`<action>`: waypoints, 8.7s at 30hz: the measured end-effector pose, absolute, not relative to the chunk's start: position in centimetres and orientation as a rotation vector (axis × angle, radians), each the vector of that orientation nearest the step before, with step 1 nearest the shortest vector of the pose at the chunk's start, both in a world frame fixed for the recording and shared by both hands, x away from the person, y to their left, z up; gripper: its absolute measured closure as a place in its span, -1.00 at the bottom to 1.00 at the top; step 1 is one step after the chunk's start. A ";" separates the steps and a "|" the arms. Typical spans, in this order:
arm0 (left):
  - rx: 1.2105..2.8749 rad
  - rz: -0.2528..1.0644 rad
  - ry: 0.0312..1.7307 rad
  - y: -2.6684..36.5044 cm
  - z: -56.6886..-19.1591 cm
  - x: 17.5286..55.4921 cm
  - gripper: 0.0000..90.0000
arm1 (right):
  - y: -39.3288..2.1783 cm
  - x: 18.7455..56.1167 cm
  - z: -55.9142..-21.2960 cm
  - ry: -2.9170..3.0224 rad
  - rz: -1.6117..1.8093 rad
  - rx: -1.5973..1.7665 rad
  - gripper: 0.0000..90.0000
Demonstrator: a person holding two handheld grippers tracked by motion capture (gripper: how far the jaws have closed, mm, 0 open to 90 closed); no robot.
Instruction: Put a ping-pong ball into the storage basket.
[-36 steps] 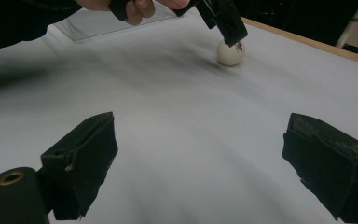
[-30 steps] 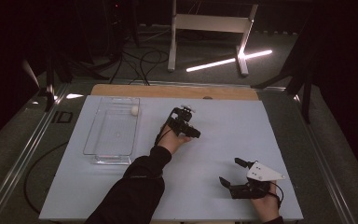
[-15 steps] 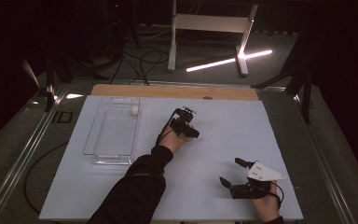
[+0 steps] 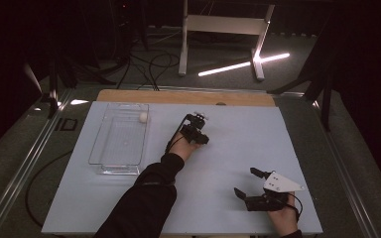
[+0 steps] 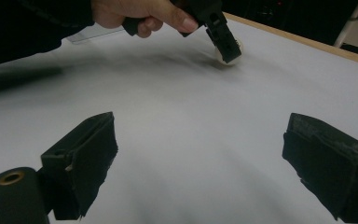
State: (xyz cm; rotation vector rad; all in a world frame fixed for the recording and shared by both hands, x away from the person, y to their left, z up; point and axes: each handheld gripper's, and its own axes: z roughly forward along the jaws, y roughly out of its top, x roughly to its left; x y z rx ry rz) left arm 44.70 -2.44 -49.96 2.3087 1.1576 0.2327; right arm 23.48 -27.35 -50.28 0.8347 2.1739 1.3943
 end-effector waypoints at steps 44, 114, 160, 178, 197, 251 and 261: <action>2.459 0.089 0.858 -0.2 -44.8 39.5 0.16 | -27.3 23.5 -50.4 2.173 1.389 0.847 -0.78; 2.602 -0.047 0.327 4.7 -37.7 33.4 0.16 | -27.3 23.4 -50.3 2.164 1.373 0.844 -0.78; 2.504 0.103 0.495 11.7 -32.2 35.1 0.16 | -27.1 23.4 -50.4 2.171 1.379 0.846 -0.78; 2.452 0.158 0.589 14.9 -31.8 35.2 0.16 | -27.1 23.4 -50.5 2.173 1.378 0.850 -0.78; 2.430 0.165 0.711 18.0 -35.0 36.3 0.16 | -27.1 23.4 -50.5 2.180 1.370 0.845 -0.78; 2.565 0.078 0.939 19.5 -43.5 38.3 0.15 | -27.1 23.5 -50.6 2.185 1.357 0.861 -0.78; 2.613 0.066 0.966 19.0 -44.3 38.7 0.15 | -27.1 23.5 -50.6 2.184 1.355 0.861 -0.78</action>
